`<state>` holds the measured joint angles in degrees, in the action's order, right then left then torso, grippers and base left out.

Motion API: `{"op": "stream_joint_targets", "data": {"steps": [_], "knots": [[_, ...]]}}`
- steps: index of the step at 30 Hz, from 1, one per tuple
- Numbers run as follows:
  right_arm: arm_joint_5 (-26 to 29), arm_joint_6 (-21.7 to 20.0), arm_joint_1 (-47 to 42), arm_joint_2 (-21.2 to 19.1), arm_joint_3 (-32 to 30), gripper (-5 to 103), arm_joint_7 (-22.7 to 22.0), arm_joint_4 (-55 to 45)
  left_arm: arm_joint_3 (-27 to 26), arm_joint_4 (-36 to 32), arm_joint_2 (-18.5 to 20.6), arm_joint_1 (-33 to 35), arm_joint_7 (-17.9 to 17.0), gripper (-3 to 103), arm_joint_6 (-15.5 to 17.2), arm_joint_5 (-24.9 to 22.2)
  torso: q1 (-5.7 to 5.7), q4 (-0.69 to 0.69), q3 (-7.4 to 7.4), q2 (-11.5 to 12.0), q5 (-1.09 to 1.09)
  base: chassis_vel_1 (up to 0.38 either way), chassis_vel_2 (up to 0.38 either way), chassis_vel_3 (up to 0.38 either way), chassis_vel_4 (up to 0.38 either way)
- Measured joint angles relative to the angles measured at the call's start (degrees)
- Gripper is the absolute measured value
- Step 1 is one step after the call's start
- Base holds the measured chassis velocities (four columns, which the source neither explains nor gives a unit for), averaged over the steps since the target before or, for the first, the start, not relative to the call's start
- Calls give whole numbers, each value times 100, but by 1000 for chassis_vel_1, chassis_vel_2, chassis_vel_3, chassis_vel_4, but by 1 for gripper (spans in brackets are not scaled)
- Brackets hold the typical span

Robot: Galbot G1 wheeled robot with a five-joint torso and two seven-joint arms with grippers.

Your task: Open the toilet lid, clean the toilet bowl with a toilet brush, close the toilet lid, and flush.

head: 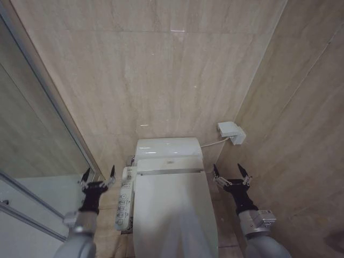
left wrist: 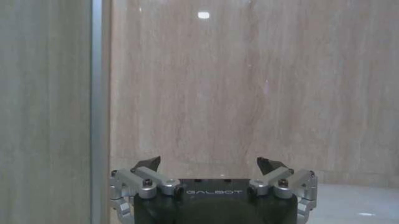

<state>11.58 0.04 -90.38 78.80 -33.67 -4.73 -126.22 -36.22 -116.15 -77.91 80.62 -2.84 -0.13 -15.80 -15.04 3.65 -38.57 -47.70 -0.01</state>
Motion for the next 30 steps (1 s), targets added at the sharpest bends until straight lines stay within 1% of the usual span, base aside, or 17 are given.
{"op": "stream_joint_targets", "data": {"steps": [1,2,3,4,5,6,7,8,9,11,14,17,19,21,22,25,30], "knots": [[0,0,1,0,0,100,0,0,-39,96,65,-231,44,100,176,-87,0,0,0,0,0,0,0,0,0],[0,0,-2,0,0,100,0,0,-48,51,80,-351,51,100,210,-116,-1,2,0,0,-1,0,0,0,0],[0,1,0,0,0,100,0,0,-72,-148,148,-491,96,100,387,-234,0,-4,-1,1,-6,0,0,0,0],[0,0,2,0,0,100,0,0,-153,-472,269,-738,149,100,590,-391,-1,1,0,0,2,0,0,0,0],[0,0,2,0,0,100,0,0,-153,-472,269,-738,149,100,590,-391,-1,1,0,0,2,0,0,0,0],[0,0,0,0,1,100,-1,0,-193,-644,330,-846,179,100,680,-467,0,7,2,-1,12,0,0,0,0],[0,0,-1,0,1,100,1,0,-193,-679,339,-870,188,100,749,-501,2,-1,2,-1,10,0,0,0,0],[0,1,2,0,0,100,0,0,-186,-1007,346,-775,205,100,747,-501,0,-1,1,0,4,0,0,0,0],[0,0,1,-1,1,100,1,0,-193,-1051,345,-734,205,100,726,-495,2,-3,1,0,8,0,0,0,0],[0,0,-2,-1,1,100,0,0,-192,-1055,336,-678,204,100,702,-475,0,-2,0,0,-7,0,0,0,0],[0,1,-1,0,1,100,0,0,-179,-1038,323,-647,195,100,664,-444,1,-1,1,0,6,0,0,0,0],[0,0,-2,0,1,100,0,0,-140,-918,303,-606,144,100,597,-357,0,0,1,0,-2,0,0,0,0],[0,0,0,0,1,100,0,0,-104,-727,289,-578,94,100,468,-245,1,-1,1,0,4,0,0,0,0],[0,0,-1,0,0,100,0,0,-55,-377,279,-543,21,100,187,-155,0,0,0,0,-1,0,0,0,0],[0,0,-1,0,0,100,0,0,-55,-377,279,-543,21,100,187,-155,0,0,0,0,-1,0,0,0,0],[0,0,-1,0,1,100,0,0,-33,114,252,-502,-73,100,-141,-200,0,-1,1,0,0,0,0,0,0],[0,0,-2,0,1,100,0,0,-73,518,217,-563,-144,100,-273,-340,0,0,1,0,0,0,0,0,0]]}}
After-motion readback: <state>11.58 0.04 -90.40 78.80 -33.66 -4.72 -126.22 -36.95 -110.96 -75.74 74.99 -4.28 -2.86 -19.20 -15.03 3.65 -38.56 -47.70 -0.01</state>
